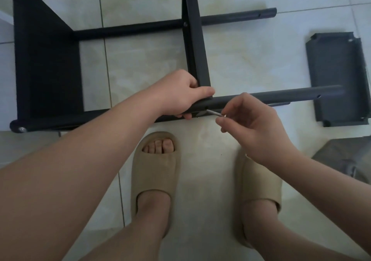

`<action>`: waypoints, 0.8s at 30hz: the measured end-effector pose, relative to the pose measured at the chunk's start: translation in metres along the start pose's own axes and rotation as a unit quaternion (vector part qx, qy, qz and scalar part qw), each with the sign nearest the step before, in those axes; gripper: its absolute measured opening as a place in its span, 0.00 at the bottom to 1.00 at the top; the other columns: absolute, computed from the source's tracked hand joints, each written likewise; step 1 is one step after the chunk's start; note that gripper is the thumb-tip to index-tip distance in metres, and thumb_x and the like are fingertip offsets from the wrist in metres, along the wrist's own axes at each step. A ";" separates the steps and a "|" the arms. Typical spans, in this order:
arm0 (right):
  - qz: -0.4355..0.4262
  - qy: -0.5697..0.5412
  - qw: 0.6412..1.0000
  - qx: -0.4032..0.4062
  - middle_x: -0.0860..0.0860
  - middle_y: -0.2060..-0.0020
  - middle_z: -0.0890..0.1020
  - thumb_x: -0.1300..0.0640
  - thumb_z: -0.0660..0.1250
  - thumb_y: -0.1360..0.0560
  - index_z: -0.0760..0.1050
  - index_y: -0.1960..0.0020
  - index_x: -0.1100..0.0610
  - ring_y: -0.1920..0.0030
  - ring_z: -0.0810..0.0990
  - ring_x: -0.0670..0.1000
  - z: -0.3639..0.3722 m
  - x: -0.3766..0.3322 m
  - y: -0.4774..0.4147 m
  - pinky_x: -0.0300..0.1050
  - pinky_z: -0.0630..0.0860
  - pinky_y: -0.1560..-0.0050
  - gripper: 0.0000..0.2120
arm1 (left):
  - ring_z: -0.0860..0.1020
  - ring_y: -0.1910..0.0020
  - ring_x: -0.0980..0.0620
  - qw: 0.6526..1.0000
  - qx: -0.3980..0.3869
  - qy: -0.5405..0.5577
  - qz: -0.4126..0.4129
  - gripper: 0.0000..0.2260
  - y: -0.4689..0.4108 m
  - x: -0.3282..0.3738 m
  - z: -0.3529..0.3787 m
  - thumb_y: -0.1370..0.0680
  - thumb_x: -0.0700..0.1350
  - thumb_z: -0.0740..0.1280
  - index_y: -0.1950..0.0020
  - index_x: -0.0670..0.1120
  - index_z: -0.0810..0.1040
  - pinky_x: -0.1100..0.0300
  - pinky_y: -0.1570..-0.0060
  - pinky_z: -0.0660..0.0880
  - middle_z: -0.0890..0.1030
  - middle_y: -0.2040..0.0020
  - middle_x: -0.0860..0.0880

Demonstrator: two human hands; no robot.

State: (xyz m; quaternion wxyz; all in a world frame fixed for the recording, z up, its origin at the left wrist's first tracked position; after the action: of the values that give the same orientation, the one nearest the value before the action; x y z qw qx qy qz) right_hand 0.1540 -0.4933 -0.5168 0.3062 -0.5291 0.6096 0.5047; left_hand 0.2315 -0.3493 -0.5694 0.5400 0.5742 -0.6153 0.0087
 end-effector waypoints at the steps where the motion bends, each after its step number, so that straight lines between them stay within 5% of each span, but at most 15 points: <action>1: -0.001 0.002 1.000 0.002 0.51 0.65 0.81 0.62 0.74 0.24 0.75 0.56 0.53 0.62 0.81 0.56 0.000 0.000 0.000 0.48 0.77 0.57 0.09 | 0.80 0.76 0.54 1.000 0.002 -0.002 0.001 0.20 0.000 0.000 0.000 0.21 0.61 0.66 0.58 0.44 0.80 0.60 0.70 0.75 0.82 0.73 0.48; 8: 0.000 0.034 0.999 0.015 0.50 0.64 0.82 0.61 0.75 0.25 0.75 0.57 0.54 0.62 0.81 0.55 0.002 0.001 0.000 0.52 0.78 0.56 0.09 | 0.82 0.73 0.53 1.000 -0.002 0.004 0.011 0.19 0.003 0.002 0.001 0.20 0.58 0.66 0.55 0.41 0.81 0.58 0.68 0.80 0.83 0.72 0.48; 16: -0.067 0.162 0.984 0.010 0.50 0.68 0.81 0.59 0.77 0.27 0.77 0.58 0.57 0.64 0.77 0.51 0.014 -0.021 -0.005 0.43 0.73 0.61 0.09 | 0.83 0.71 0.49 1.000 -0.018 0.020 0.016 0.20 0.003 0.002 0.004 0.19 0.56 0.66 0.54 0.39 0.80 0.56 0.67 0.78 0.83 0.69 0.44; 24: -0.006 0.155 0.988 0.012 0.48 0.70 0.83 0.57 0.76 0.26 0.78 0.59 0.56 0.65 0.82 0.47 0.018 -0.012 -0.015 0.40 0.76 0.62 0.08 | 0.83 0.69 0.47 0.999 -0.018 0.043 0.017 0.21 0.002 0.001 0.006 0.19 0.55 0.65 0.52 0.36 0.79 0.54 0.67 0.79 0.84 0.66 0.41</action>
State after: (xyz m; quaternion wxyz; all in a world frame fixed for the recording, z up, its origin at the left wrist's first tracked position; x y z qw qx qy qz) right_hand 0.1687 -0.4713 -0.5160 0.2177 -0.6008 0.6524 0.4074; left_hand 0.2264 -0.3536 -0.5705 0.5761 0.5530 -0.6011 0.0319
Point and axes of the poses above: each hand's wrist, its own y-axis away from the middle knuckle, its own z-axis out of the palm, x = y × z, the point moved 10 cm from there along -y, towards the middle knuckle
